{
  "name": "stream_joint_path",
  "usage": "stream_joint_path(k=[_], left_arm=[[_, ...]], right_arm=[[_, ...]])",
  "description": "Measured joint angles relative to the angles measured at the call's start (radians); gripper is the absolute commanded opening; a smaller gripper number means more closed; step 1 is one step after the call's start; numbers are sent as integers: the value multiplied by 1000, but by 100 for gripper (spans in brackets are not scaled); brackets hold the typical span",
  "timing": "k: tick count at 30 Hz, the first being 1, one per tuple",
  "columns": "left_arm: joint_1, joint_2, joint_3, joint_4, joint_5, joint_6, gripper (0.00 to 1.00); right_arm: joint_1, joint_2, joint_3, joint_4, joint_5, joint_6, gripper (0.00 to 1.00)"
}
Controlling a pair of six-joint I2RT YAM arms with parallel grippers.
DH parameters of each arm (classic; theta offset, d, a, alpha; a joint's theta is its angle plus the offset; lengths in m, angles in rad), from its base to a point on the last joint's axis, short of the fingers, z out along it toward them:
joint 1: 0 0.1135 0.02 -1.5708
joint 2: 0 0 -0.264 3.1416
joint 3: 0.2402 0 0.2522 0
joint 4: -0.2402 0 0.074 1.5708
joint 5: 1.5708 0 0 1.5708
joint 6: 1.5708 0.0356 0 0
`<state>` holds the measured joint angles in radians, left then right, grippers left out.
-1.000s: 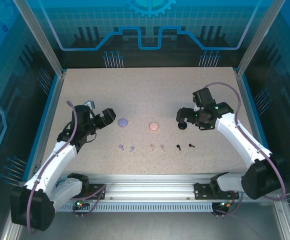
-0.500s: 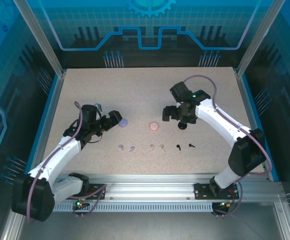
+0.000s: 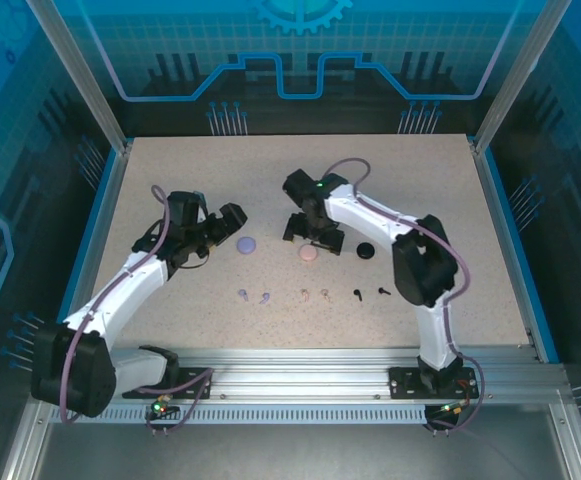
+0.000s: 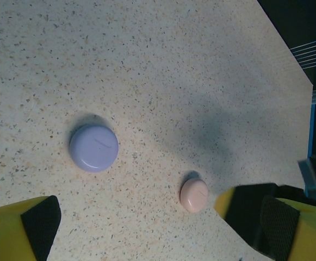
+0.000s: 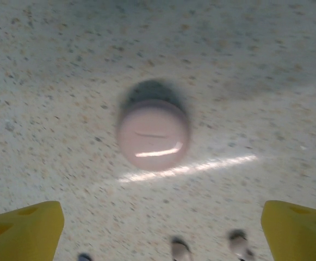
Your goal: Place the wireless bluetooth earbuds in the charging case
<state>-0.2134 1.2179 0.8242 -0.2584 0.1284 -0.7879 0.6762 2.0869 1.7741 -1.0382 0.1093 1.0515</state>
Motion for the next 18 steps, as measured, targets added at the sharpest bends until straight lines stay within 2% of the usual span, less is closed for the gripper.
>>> stream_joint_path(k=[5, 15, 18], left_arm=[[0, 12, 6, -2, 0, 0, 99], [0, 12, 6, -2, 1, 0, 99], [0, 14, 10, -2, 1, 0, 99]], right_arm=[[26, 102, 126, -77, 45, 37, 92], [24, 145, 133, -117, 66, 59, 77], [21, 154, 132, -111, 64, 55, 76]])
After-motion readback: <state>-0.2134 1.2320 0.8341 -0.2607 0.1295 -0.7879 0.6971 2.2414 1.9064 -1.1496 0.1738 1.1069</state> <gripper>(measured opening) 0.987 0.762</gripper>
